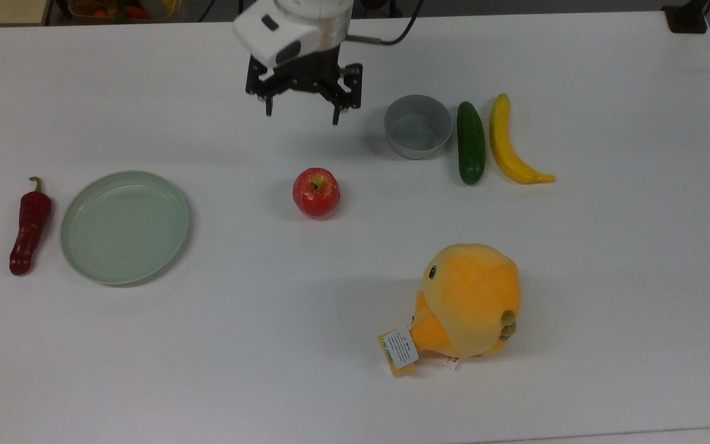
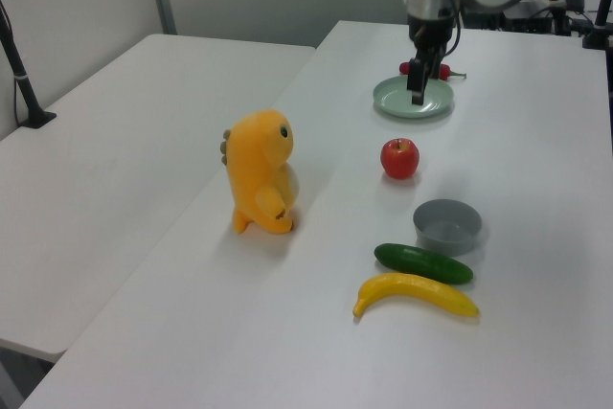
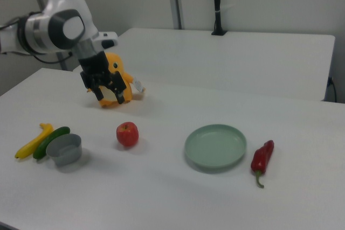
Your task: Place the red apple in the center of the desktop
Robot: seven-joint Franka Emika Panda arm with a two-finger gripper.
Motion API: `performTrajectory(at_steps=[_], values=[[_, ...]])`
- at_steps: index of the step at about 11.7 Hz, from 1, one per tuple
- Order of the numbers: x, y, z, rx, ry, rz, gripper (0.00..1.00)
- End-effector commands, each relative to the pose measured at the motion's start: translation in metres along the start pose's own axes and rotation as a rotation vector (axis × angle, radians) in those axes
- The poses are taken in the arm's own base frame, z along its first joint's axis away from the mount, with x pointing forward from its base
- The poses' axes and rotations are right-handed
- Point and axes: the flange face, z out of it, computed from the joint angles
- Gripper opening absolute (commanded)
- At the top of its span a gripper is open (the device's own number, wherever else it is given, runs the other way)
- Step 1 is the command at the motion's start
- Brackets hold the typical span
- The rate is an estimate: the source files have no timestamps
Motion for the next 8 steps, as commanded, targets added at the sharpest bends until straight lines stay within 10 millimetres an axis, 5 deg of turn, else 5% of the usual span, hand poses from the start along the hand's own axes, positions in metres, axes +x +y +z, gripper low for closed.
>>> performTrajectory(at_steps=[1, 8], values=[[-0.028, 0.021, -0.054, 0.093, -0.001, 0.103, 1.0], [-0.028, 0.016, -0.046, 0.126, -0.023, 0.098, 1.0]])
